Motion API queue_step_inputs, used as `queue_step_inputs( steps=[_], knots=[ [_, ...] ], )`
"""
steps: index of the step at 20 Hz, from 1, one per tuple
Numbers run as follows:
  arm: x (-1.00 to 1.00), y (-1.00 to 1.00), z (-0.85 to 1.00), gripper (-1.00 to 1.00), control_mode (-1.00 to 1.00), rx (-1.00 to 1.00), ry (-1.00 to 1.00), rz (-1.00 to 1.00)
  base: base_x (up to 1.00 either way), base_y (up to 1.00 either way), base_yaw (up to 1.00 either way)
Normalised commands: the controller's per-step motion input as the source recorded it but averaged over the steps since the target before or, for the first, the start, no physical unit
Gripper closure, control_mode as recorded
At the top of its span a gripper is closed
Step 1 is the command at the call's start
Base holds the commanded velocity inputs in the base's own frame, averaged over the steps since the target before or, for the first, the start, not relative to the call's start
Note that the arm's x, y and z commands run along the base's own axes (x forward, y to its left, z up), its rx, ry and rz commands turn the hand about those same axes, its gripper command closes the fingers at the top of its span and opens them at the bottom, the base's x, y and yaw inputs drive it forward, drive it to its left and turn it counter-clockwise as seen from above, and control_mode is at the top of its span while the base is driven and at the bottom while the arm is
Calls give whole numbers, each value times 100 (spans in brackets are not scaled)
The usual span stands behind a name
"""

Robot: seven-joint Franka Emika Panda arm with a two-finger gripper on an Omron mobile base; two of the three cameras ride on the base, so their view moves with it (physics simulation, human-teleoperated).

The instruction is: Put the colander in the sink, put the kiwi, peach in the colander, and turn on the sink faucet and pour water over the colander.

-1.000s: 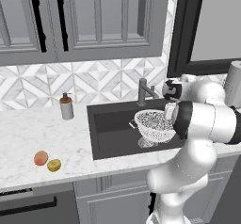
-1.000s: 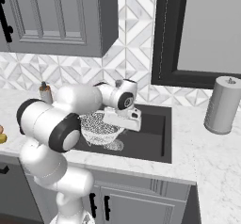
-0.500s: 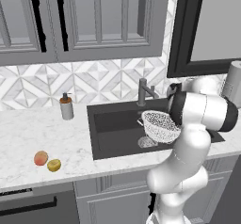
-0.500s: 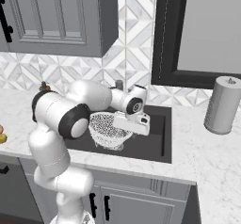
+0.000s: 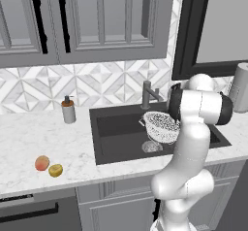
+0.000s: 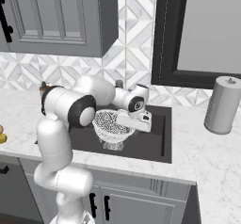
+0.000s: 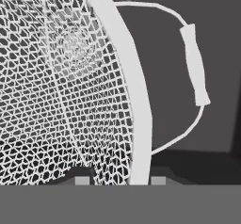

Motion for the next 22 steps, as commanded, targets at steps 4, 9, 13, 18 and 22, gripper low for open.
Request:
queue_step_inputs(
  steps=[4, 9, 13, 18, 22],
  knots=[
    [67, 8, -19, 100, -100, 0, -3, 0, 0, 0, 0],
    [36, 0, -70, 100, -100, -6, 0, -2, 0, 0, 0],
    [19, 0, -75, 100, -100, -1, 0, 0, 0, 0, 0],
    [30, 0, -50, 100, -100, 0, -2, -1, 0, 0, 0],
    [24, 0, -52, 100, -100, 0, -1, -1, 0, 0, 0]
  ],
)
